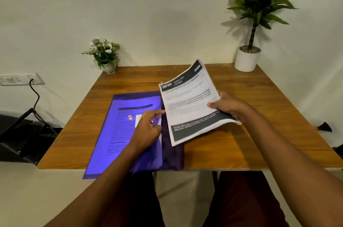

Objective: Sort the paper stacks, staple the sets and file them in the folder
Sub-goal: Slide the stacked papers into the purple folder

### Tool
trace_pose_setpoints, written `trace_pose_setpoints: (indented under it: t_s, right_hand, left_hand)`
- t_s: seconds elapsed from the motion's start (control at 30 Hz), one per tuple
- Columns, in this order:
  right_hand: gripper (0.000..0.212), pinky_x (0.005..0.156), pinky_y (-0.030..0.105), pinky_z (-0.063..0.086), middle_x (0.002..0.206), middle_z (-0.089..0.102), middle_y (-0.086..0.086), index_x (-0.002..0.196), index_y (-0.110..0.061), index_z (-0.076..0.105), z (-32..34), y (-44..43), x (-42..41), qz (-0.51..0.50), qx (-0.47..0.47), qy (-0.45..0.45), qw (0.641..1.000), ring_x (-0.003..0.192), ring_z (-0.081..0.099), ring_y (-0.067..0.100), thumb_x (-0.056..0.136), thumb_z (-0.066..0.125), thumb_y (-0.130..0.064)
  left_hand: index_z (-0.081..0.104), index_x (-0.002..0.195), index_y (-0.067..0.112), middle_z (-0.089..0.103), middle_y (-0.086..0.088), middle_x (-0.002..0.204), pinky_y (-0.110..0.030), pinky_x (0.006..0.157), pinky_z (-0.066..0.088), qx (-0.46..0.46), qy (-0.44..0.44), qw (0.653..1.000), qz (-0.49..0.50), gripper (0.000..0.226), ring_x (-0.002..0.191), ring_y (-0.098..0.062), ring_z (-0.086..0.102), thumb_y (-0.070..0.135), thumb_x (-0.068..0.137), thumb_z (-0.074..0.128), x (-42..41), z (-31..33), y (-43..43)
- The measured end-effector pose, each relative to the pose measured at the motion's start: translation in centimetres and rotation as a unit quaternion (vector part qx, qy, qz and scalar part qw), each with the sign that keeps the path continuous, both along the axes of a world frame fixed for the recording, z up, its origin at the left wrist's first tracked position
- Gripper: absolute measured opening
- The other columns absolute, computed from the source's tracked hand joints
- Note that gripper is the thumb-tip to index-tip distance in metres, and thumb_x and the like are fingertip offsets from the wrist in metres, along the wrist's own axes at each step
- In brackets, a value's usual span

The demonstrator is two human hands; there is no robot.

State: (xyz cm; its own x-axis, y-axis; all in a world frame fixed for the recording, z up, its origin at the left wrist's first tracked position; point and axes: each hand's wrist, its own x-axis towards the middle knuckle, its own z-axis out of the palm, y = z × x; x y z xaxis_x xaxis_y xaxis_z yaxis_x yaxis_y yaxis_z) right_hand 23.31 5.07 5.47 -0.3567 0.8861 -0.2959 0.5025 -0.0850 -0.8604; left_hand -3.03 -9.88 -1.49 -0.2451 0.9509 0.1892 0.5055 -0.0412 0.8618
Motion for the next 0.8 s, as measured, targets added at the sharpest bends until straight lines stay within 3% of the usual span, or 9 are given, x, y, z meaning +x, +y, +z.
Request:
trace_pose_setpoints:
  t_s: [0.13,0.23,0.33,0.4,0.5,0.57,0.67,0.73,0.8]
  right_hand:
    - [0.024,0.059,0.013,0.053,0.106,0.069,-0.002,0.115,-0.011,0.06,0.3,-0.3,1.0,0.096,-0.04,-0.048,0.993,0.084,0.067,0.008,0.094,0.067,-0.001]
    - [0.026,0.064,0.016,0.056,0.111,0.071,-0.003,0.111,-0.017,0.061,0.8,0.2,1.8,0.162,-0.072,-0.068,0.982,0.084,0.071,0.006,0.091,0.071,-0.002]
    - [0.049,0.074,0.024,0.059,0.116,0.075,0.002,0.121,-0.013,0.062,1.1,0.6,2.7,0.204,-0.101,-0.079,0.971,0.093,0.075,0.015,0.076,0.081,-0.013]
    - [0.045,0.079,0.026,0.059,0.117,0.075,0.005,0.122,-0.009,0.065,1.3,0.8,3.3,0.23,-0.107,-0.097,0.962,0.099,0.075,0.02,0.08,0.08,-0.013]
    - [0.06,0.084,0.029,0.059,0.119,0.074,0.008,0.12,-0.008,0.069,1.7,0.9,4.2,0.248,-0.107,-0.131,0.954,0.104,0.074,0.025,0.07,0.091,-0.031]
    - [0.071,0.087,0.031,0.059,0.118,0.075,0.007,0.124,-0.006,0.067,2.0,0.9,4.4,0.258,-0.118,-0.139,0.949,0.106,0.073,0.026,0.064,0.091,-0.035]
    - [0.038,0.078,0.024,0.059,0.11,0.077,0.0,0.124,-0.007,0.065,2.8,0.4,3.3,0.262,-0.127,-0.131,0.948,0.097,0.075,0.017,0.089,0.076,-0.011]
    - [0.032,0.072,0.02,0.058,0.105,0.078,-0.002,0.125,-0.004,0.064,3.2,0.0,1.6,0.269,-0.127,-0.137,0.945,0.089,0.075,0.012,0.093,0.067,-0.001]
    - [0.035,0.078,0.024,0.06,0.117,0.074,0.008,0.129,0.0,0.063,2.8,0.0,-0.4,0.281,-0.101,-0.153,0.942,0.094,0.074,0.017,0.094,0.067,-0.001]
  left_hand:
    - [0.059,0.128,0.03,0.054,0.006,0.102,-0.01,0.056,0.04,-0.015,-0.019,0.997,0.074,0.06,0.06,-0.004,0.048,0.002,0.075,0.062,0.0,0.8,-0.2]
    - [0.06,0.135,0.025,0.06,0.014,0.089,-0.009,0.061,0.04,-0.039,-0.033,0.992,0.114,0.061,0.066,0.006,0.056,0.002,0.079,0.067,-0.3,1.7,-0.1]
    - [0.061,0.137,0.021,0.063,0.012,0.079,-0.019,0.064,0.041,-0.052,-0.041,0.987,0.144,0.061,0.067,0.002,0.056,0.025,0.077,0.071,-0.4,2.7,-0.3]
    - [0.058,0.14,0.012,0.061,0.005,0.074,-0.026,0.07,0.043,-0.056,-0.039,0.982,0.176,0.061,0.066,-0.005,0.057,0.024,0.082,0.071,-0.5,3.2,-0.7]
    - [0.066,0.128,0.008,0.055,0.004,0.064,-0.025,0.074,0.042,-0.057,-0.016,0.979,0.196,0.043,0.062,-0.008,0.054,0.008,0.085,0.065,-0.4,3.8,-1.1]
    - [0.073,0.106,0.01,0.049,0.011,0.054,-0.017,0.063,0.041,-0.058,-0.002,0.98,0.192,0.024,0.057,-0.01,0.049,0.006,0.083,0.064,-0.4,4.2,-1.3]
    - [0.066,0.077,-0.001,0.044,0.005,0.053,-0.008,0.052,0.035,-0.069,0.024,0.981,0.178,0.008,0.055,-0.013,0.039,0.005,0.08,0.062,0.1,4.7,-1.4]
    - [0.062,0.074,-0.003,0.046,-0.004,0.058,-0.01,0.052,0.036,-0.072,0.03,0.984,0.163,0.009,0.059,-0.017,0.04,0.005,0.079,0.062,0.6,5.0,-1.5]
    - [0.062,0.074,-0.004,0.049,-0.005,0.059,-0.013,0.054,0.036,-0.073,0.042,0.985,0.147,0.01,0.061,-0.017,0.042,0.006,0.078,0.062,1.1,5.3,-1.6]
